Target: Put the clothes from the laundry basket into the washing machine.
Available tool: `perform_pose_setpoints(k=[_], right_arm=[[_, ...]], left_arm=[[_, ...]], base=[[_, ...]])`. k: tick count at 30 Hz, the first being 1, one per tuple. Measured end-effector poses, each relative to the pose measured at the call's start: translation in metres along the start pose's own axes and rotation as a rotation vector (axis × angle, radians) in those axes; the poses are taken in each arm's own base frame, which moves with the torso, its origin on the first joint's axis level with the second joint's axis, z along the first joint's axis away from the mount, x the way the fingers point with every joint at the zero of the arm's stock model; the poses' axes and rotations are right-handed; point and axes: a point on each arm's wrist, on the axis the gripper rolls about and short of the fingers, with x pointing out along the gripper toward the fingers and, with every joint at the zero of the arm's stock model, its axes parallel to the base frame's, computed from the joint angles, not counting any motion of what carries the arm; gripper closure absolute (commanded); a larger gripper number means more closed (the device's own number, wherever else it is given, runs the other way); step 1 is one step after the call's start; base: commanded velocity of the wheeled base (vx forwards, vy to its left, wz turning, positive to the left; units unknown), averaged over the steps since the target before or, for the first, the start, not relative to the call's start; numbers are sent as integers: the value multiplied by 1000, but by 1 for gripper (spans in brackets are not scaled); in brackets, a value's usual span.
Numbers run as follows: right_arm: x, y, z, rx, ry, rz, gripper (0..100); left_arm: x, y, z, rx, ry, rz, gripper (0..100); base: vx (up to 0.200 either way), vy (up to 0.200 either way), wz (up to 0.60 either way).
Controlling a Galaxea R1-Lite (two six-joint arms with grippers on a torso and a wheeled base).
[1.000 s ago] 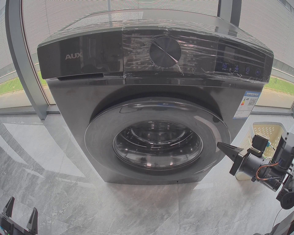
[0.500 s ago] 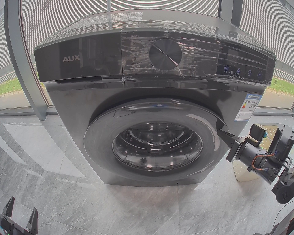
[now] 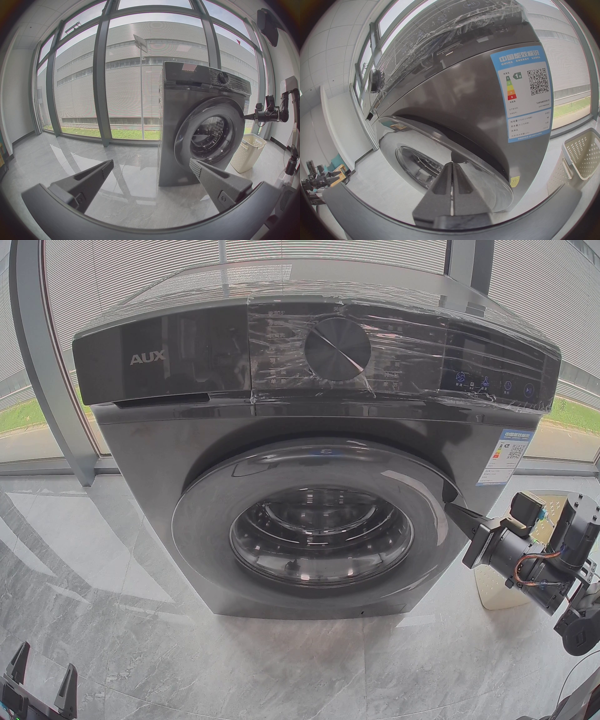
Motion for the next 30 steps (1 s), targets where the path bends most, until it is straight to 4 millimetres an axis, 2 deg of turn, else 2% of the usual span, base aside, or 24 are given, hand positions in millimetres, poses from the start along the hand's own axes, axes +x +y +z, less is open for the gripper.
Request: perform_pose_setpoints(k=[5,11,30], right_arm=[[0,0,1,0,-7,-17,100],[0,2,0,1,-4,-13,100],[-7,3,-7,-4,25,-11,100]], left_arm=[[0,0,0,0,0,0,0],[0,0,0,1,0,0,0],[0,0,0,-1,0,-1,0]], base=[[0,0,0],[200,0,0],[0,0,0]])
